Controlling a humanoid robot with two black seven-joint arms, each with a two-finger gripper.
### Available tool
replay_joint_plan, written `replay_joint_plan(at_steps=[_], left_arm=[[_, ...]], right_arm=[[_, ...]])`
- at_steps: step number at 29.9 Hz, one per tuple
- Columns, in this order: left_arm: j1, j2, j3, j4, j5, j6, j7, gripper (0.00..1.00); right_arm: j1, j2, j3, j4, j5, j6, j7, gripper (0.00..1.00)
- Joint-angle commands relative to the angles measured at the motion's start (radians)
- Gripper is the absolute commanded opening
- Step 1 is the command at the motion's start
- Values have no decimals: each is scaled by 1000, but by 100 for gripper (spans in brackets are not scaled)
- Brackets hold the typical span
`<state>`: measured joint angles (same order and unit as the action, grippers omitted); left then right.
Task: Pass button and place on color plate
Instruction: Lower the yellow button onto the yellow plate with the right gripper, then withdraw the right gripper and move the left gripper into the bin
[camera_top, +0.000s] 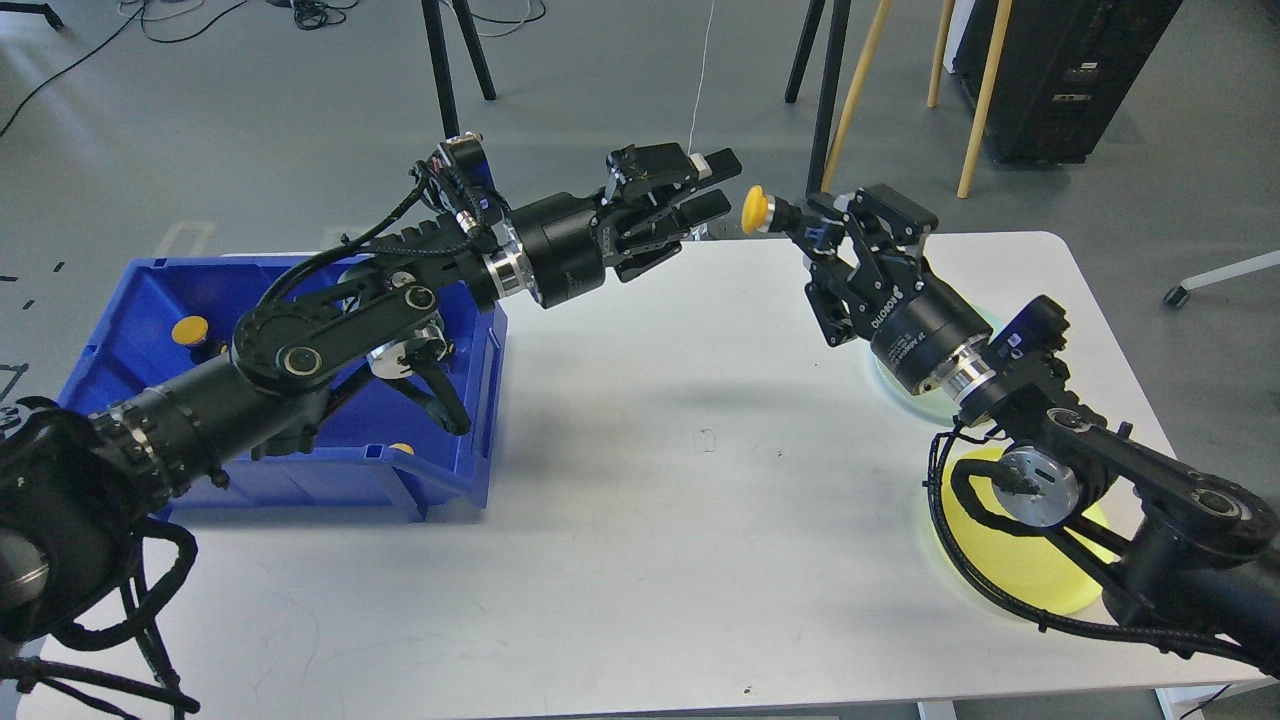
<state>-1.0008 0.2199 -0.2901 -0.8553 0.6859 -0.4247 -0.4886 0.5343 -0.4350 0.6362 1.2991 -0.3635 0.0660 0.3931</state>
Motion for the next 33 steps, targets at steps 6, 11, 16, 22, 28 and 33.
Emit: replay_joint_plan(at_steps=[6, 11, 16, 22, 28, 33], left_arm=[[5, -2, 3, 1, -2, -2, 0, 88], [7, -4, 3, 1, -3, 0, 0, 88], [7, -4, 3, 1, -3, 1, 0, 88], [-1, -2, 6, -1, 0, -3, 0, 89], [-79, 162, 75, -54, 17, -64, 0, 92], [-191, 367, 219, -56, 67, -64, 0, 95]], right_arm=[[-249, -13, 164, 20, 133, -142, -16, 0], [-420, -19, 253, 38, 402, -250, -28, 0], [-594, -53, 287, 118, 423, -242, -25, 1], [-669, -51, 321, 132, 442, -204, -22, 9], [-706, -38, 392, 134, 474, -203, -23, 38], [-729, -37, 395, 132, 520, -201, -23, 62]])
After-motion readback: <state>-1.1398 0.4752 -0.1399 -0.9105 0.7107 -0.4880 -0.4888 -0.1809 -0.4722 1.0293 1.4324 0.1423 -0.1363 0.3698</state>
